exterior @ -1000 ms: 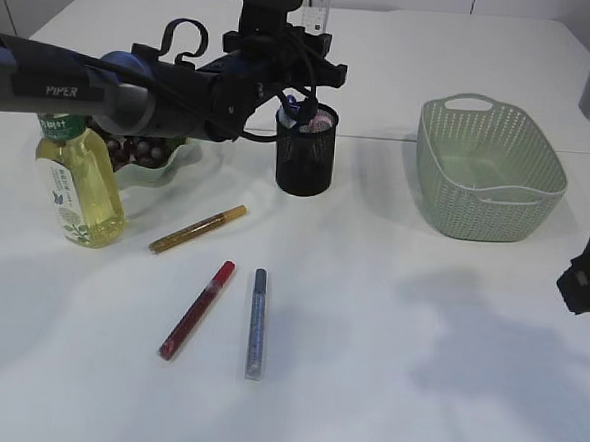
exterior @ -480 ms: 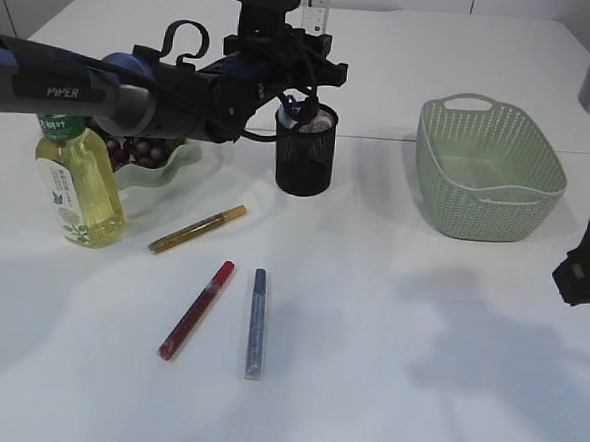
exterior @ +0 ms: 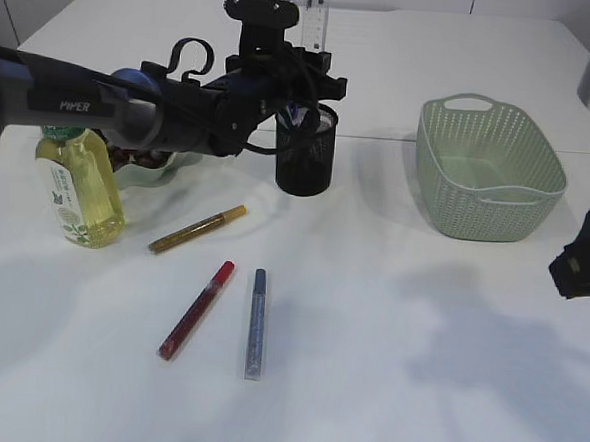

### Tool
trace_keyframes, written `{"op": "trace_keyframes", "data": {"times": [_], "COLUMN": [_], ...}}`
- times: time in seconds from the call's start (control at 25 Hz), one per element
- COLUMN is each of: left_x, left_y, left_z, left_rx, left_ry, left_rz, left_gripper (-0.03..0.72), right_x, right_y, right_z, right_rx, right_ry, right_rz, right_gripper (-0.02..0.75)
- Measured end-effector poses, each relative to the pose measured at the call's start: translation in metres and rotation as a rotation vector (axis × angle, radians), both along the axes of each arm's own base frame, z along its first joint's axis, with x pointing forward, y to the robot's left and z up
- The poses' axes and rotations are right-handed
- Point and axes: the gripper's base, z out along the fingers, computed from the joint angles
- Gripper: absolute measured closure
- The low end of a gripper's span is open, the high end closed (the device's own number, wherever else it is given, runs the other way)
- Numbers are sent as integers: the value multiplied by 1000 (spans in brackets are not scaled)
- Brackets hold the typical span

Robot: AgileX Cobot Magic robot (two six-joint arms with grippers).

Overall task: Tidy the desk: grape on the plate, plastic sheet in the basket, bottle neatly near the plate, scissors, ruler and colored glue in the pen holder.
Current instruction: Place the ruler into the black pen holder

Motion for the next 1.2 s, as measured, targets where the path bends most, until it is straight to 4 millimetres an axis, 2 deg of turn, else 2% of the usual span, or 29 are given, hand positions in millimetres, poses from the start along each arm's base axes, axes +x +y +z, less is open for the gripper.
{"op": "trace_keyframes", "data": {"times": [0.52, 0.84, 1.08, 1.2], "left_x": [0, 0, -1, -3], "left_y": [0, -1, 0, 0], "left_z": [-5, -9, -12, -4], "left_rx": [-10, -3, -5, 9], "left_ry": [13, 57, 106, 141], "left_rz": [1, -5, -1, -12], "left_gripper": [413, 312, 303, 302], "right_x": [1, 1, 1, 1], "right_y": [0, 0, 0, 0], "right_z": [0, 0, 0, 0], "right_rx": [1, 2, 2, 2], "right_ry": [-8, -11, -11, -11], "right_rz": [2, 2, 2, 2], "right_gripper": [375, 374, 374, 374]}}
